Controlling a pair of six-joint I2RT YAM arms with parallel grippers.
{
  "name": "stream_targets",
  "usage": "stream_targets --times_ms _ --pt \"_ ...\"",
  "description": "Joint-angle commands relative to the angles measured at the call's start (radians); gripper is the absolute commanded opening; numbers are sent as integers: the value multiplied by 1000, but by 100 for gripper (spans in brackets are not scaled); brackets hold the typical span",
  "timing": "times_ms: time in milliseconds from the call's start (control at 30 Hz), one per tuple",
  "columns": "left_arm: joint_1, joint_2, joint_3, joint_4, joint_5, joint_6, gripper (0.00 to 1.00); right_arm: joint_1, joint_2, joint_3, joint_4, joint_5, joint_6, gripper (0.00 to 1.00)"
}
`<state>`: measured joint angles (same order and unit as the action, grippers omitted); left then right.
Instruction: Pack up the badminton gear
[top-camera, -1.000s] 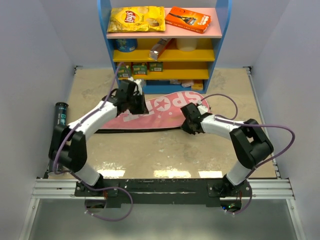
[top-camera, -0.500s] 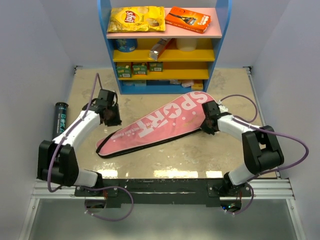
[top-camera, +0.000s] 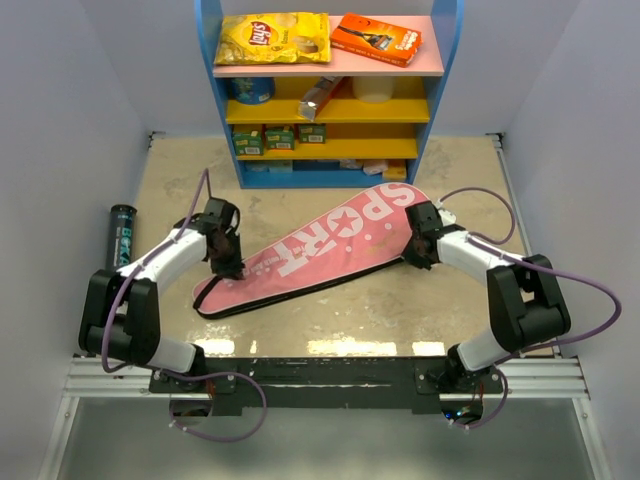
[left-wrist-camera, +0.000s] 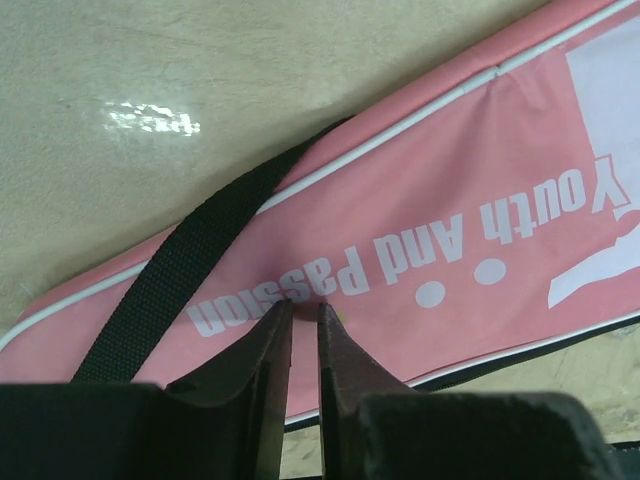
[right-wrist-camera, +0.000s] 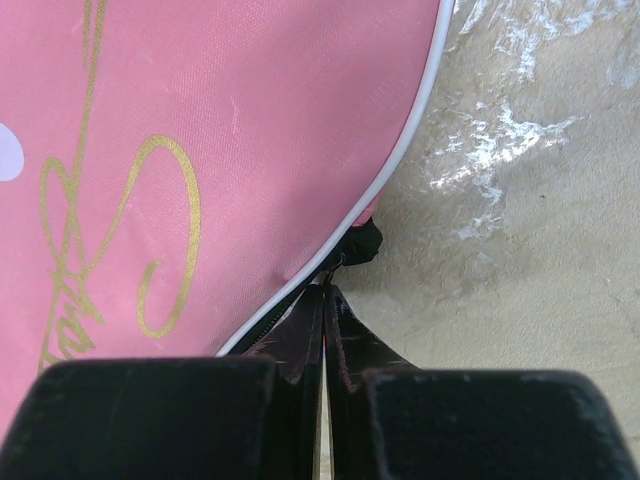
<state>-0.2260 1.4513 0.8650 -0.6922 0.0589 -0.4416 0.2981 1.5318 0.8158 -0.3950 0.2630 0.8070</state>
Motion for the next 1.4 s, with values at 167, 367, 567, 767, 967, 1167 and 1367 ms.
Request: stream_targets --times_ms 167,367,567,767,967,1167,1367 --pt "-208 49 -64 49 -11 -55 20 -2 -25 -30 48 -40 -20 0" --pt "-240 93 -104 126 7 -77 19 86 -15 -29 67 -67 -26 0" --pt "-260 119 -110 167 21 -89 18 257 8 -3 54 -73 40 0" --pt "-266 121 -130 203 39 -91 18 418 4 -7 100 -140 96 0" --pt "-268 126 -153 246 78 -105 18 599 74 106 101 -202 113 0" --pt "-274 130 -143 255 87 -108 18 711 137 217 91 -217 133 0" --pt "-274 104 -133 244 68 -105 18 637 73 212 -27 -96 136 0"
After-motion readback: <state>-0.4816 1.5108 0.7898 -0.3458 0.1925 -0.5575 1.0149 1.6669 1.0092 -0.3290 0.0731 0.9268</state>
